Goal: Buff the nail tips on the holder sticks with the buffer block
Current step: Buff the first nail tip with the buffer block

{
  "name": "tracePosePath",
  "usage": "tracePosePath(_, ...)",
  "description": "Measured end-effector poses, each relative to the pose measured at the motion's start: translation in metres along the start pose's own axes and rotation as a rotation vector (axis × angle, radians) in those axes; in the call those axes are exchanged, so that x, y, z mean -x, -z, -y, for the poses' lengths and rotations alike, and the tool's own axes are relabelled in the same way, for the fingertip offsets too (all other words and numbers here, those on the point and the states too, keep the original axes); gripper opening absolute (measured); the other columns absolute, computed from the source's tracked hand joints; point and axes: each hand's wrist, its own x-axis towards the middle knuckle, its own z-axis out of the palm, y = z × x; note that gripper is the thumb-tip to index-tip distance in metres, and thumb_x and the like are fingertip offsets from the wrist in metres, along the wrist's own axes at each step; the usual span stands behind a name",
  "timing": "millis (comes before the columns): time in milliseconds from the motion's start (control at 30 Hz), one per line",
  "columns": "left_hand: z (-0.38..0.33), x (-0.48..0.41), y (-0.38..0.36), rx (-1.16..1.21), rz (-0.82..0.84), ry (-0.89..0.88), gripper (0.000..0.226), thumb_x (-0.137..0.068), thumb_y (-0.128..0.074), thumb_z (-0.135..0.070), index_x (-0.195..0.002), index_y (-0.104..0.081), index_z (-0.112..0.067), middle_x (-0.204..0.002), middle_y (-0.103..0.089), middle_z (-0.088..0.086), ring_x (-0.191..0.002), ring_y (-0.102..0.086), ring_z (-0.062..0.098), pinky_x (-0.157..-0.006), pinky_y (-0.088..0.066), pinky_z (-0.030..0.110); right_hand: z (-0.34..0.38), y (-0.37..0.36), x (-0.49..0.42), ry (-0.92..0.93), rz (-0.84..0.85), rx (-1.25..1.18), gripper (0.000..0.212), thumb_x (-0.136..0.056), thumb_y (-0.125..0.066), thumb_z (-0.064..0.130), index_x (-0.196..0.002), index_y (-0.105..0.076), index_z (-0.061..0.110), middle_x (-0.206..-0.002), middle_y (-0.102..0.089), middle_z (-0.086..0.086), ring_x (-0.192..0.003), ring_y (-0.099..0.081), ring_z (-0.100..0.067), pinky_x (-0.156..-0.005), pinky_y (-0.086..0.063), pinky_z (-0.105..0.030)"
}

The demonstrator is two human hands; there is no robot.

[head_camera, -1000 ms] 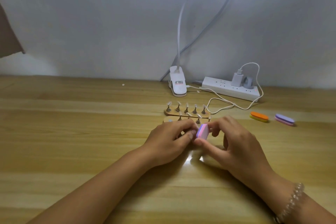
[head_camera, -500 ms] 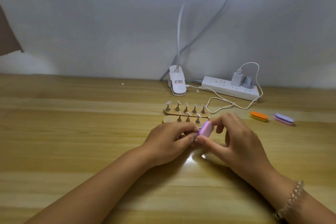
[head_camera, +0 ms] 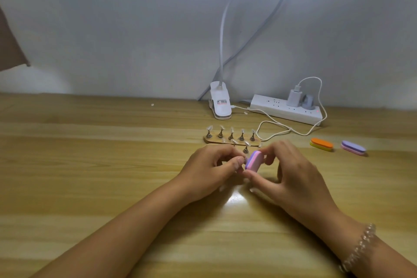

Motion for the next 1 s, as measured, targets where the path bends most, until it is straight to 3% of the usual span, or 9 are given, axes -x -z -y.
tracePosePath(167,0.002,-0.002,0.0,-0.082,0.028,-0.015,0.016,-0.094,-0.061,-0.025,-0.098,-0.076,-0.022,-0.085,-0.072,-0.008,-0.077,-0.064,0.027,-0.069,-0.05,0.041,0.003,-0.002,0.004,0.071,0.078,0.084,0.041,-0.073,-0.06,0.066,-0.09,-0.052,0.03,-0.084,-0.048,0.014,-0.062,-0.047,-0.008,-0.048,-0.041,-0.03)
tracePosePath(300,0.003,-0.002,0.0,-0.069,0.028,-0.008,0.013,-0.093,-0.062,-0.027,-0.092,-0.075,-0.024,-0.082,-0.074,-0.008,-0.078,-0.066,0.02,-0.069,-0.049,0.035,0.0,0.002,-0.001,-0.029,-0.024,0.041,0.035,-0.072,-0.068,0.058,-0.085,-0.052,0.03,-0.081,-0.049,0.013,-0.06,-0.045,-0.002,-0.05,-0.03,-0.022)
tracePosePath(400,0.004,-0.002,-0.001,-0.128,0.031,-0.004,0.012,-0.095,-0.064,-0.023,-0.098,-0.076,-0.024,-0.083,-0.071,-0.011,-0.075,-0.063,0.017,-0.065,-0.045,0.031,0.004,-0.001,0.004,0.062,0.041,0.139,0.04,-0.073,-0.063,0.062,-0.087,-0.052,0.027,-0.082,-0.047,0.013,-0.059,-0.048,-0.008,-0.045,-0.037,-0.028)
tracePosePath(500,0.003,-0.002,-0.001,-0.11,0.032,-0.008,0.013,-0.096,-0.064,-0.022,-0.095,-0.076,-0.025,-0.08,-0.071,-0.012,-0.069,-0.059,0.009,-0.062,-0.039,0.026,0.003,0.0,0.002,0.006,-0.004,0.076,0.038,-0.072,-0.066,0.061,-0.084,-0.052,0.028,-0.08,-0.048,0.012,-0.059,-0.046,-0.004,-0.048,-0.034,-0.026)
tracePosePath(633,0.001,-0.001,0.0,-0.132,0.039,-0.013,0.019,-0.09,-0.06,-0.033,-0.094,-0.076,-0.024,-0.077,-0.067,-0.013,-0.074,-0.062,0.013,-0.063,-0.041,0.028,0.003,-0.001,0.002,0.031,0.034,0.051,0.04,-0.074,-0.062,0.065,-0.087,-0.054,0.028,-0.081,-0.048,0.013,-0.061,-0.046,-0.007,-0.049,-0.039,-0.029)
tracePosePath(700,0.002,-0.001,0.0,-0.142,0.039,-0.019,0.015,-0.092,-0.062,-0.028,-0.095,-0.076,-0.023,-0.075,-0.065,-0.015,-0.074,-0.06,0.011,-0.064,-0.039,0.028,0.003,-0.003,0.003,0.047,0.073,0.039,0.043,-0.074,-0.059,0.069,-0.087,-0.054,0.028,-0.082,-0.048,0.014,-0.063,-0.049,-0.009,-0.051,-0.043,-0.033)
tracePosePath(867,0.001,-0.001,0.0,-0.119,0.044,-0.015,0.013,-0.093,-0.063,-0.024,-0.092,-0.076,-0.022,-0.076,-0.07,-0.012,-0.073,-0.062,0.007,-0.062,-0.039,0.025,-0.003,-0.002,0.0,-0.025,0.005,-0.005,0.038,-0.073,-0.063,0.066,-0.082,-0.051,0.031,-0.079,-0.05,0.015,-0.064,-0.047,-0.003,-0.052,-0.032,-0.024)
tracePosePath(1000,0.002,-0.002,0.0,-0.108,0.024,-0.017,0.013,-0.096,-0.063,-0.019,-0.095,-0.076,-0.02,-0.078,-0.07,-0.012,-0.072,-0.062,0.01,-0.063,-0.044,0.028,-0.006,-0.005,-0.001,-0.07,0.022,-0.093,0.038,-0.073,-0.064,0.067,-0.08,-0.054,0.03,-0.078,-0.054,0.015,-0.07,-0.052,-0.005,-0.056,-0.043,-0.031)
